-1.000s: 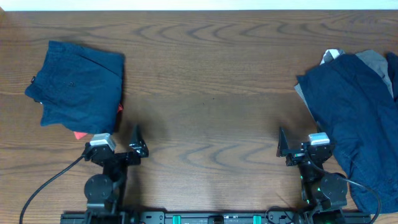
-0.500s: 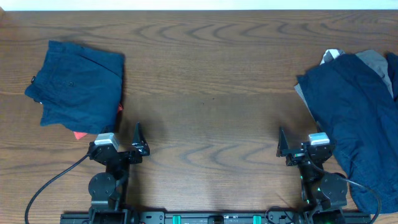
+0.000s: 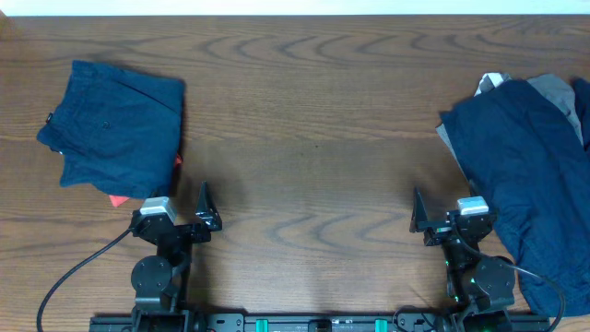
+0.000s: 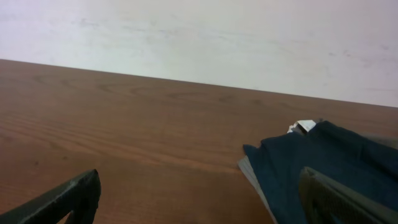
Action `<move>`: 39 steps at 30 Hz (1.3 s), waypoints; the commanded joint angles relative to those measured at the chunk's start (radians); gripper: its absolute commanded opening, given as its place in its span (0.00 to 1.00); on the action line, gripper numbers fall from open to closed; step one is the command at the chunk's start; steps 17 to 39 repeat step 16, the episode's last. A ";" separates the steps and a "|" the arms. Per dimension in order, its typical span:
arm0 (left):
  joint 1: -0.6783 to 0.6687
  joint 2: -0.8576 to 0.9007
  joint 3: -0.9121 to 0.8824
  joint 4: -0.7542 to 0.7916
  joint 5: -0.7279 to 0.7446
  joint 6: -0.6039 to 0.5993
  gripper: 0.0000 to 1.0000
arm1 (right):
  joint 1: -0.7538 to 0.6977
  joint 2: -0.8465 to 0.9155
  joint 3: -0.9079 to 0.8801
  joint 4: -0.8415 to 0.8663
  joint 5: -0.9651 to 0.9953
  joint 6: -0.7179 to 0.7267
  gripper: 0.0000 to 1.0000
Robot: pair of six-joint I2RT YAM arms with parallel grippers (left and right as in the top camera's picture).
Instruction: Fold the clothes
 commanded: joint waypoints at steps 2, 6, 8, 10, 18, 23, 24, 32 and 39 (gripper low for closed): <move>0.005 0.001 -0.015 -0.043 -0.024 0.017 0.98 | 0.005 -0.002 -0.001 -0.004 -0.004 -0.012 0.99; 0.005 0.001 -0.015 -0.043 -0.024 0.017 0.98 | 0.005 -0.002 -0.001 -0.004 -0.004 -0.012 0.99; 0.005 0.001 -0.015 -0.043 -0.024 0.017 0.98 | 0.005 -0.002 -0.001 -0.004 -0.004 -0.012 0.99; 0.005 0.001 -0.015 -0.043 -0.024 0.017 0.98 | 0.005 -0.002 -0.001 -0.004 -0.004 -0.012 0.99; 0.005 0.001 -0.015 -0.043 -0.024 0.017 0.98 | 0.005 -0.002 -0.001 -0.004 -0.004 -0.012 0.99; 0.005 0.001 -0.015 -0.043 -0.024 0.017 0.98 | 0.005 -0.002 -0.001 -0.004 -0.004 -0.012 0.99; 0.005 0.001 -0.015 -0.043 -0.024 0.017 0.98 | 0.005 -0.002 -0.001 -0.004 -0.004 -0.012 0.99; 0.005 0.001 -0.015 -0.043 -0.024 0.017 0.98 | 0.005 -0.002 -0.001 -0.004 -0.004 -0.012 0.99; 0.005 0.001 -0.015 -0.043 -0.024 0.017 0.98 | 0.005 -0.002 -0.001 -0.004 -0.004 -0.012 0.99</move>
